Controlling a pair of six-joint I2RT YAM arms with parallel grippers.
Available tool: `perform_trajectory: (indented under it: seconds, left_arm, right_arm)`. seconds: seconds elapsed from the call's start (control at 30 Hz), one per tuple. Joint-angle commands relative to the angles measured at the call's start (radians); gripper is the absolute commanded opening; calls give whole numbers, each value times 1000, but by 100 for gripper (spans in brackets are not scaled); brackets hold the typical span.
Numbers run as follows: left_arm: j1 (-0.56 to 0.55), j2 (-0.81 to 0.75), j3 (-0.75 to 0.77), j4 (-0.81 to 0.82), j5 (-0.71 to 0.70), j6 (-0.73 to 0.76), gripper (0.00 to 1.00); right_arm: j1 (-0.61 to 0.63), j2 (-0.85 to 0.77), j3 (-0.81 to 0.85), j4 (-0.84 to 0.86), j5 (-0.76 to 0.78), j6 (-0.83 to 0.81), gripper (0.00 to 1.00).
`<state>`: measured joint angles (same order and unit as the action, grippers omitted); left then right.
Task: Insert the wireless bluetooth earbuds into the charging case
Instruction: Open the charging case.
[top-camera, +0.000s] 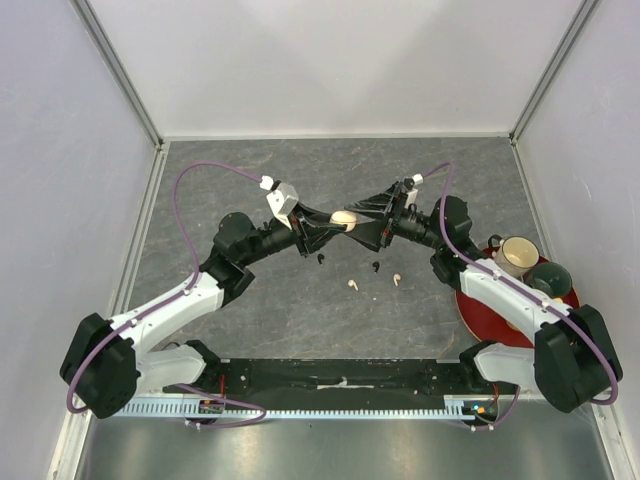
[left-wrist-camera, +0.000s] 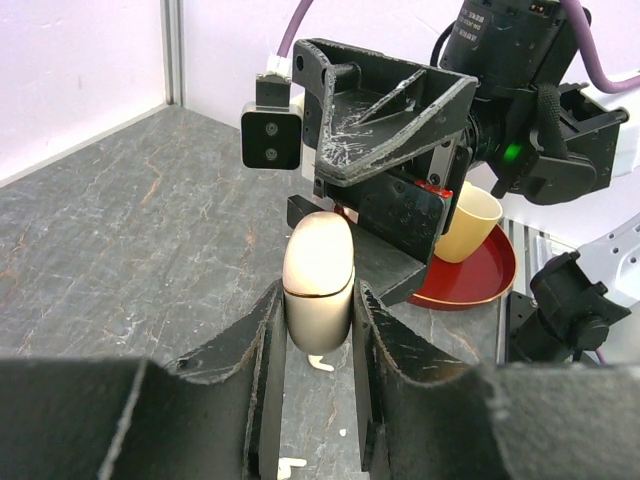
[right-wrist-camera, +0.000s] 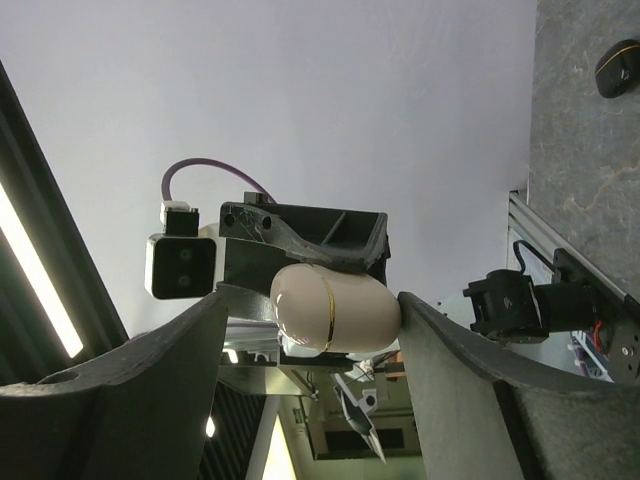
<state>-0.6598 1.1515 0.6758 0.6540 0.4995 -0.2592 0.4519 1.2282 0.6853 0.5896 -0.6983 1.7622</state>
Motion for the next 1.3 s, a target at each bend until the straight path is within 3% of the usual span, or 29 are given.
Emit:
perform_trajectory:
  seconds: [0.0, 0.33, 0.67, 1.0, 1.07, 1.2, 1.27]
  left_arm:
    - [-8, 10, 30, 49, -38, 52, 2]
    - [-15, 14, 28, 49, -32, 57, 2]
    - [-24, 13, 21, 59, -33, 66, 2]
    - [-29, 13, 18, 65, -32, 69, 2]
    - [-29, 14, 19, 65, -23, 64, 3]
    - [-29, 19, 22, 64, -24, 49, 22]
    - [-29, 24, 24, 68, -33, 38, 25]
  right_arm:
    - [14, 8, 7, 73, -7, 54, 75]
    - [21, 22, -24, 162, 13, 118, 62]
    - [21, 31, -38, 220, 32, 151, 61]
    - [21, 31, -49, 253, 40, 155, 47]
    - [19, 33, -38, 248, 34, 138, 37]
    - [21, 22, -10, 188, 19, 88, 29]
    - [22, 14, -9, 176, 19, 77, 27]
